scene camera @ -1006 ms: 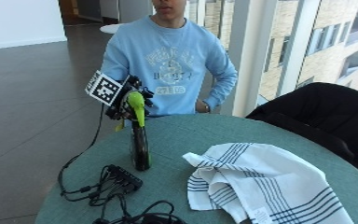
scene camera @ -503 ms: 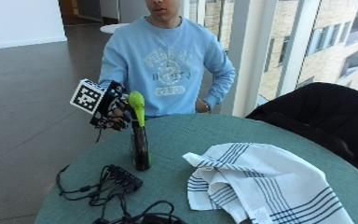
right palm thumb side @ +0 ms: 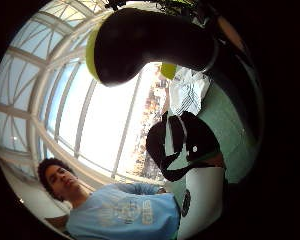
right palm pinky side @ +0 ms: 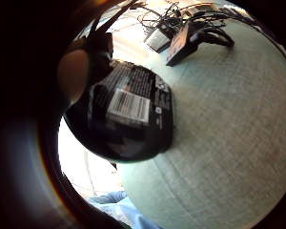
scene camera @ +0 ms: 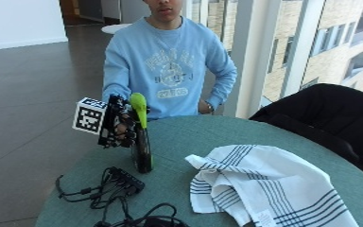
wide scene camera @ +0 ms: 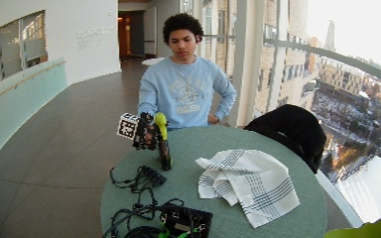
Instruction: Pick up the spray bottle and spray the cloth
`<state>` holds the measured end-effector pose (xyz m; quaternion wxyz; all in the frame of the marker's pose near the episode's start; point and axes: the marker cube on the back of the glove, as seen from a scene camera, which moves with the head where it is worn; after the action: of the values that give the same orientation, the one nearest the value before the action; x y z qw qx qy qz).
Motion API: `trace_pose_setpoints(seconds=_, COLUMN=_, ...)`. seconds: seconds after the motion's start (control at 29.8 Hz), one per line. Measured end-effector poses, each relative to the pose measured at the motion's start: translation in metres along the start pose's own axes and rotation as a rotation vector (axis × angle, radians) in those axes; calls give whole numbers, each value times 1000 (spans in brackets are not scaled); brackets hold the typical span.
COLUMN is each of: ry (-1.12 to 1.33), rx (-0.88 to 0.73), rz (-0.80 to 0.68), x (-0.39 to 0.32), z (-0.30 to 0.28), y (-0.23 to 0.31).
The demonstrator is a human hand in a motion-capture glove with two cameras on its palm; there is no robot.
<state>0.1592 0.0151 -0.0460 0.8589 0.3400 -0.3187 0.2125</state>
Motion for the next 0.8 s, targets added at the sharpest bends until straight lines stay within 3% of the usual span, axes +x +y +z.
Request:
trace_pose_setpoints(seconds=0.4, ry=-46, rx=-60, rz=10, x=13, z=20, y=-29)
trace_pose_setpoints(seconds=0.64, ry=23, rx=-4, rz=13, x=13, z=18, y=-35)
trace_pose_setpoints(seconds=0.8, ry=76, rx=-6, rz=-53, x=8, z=19, y=-39)
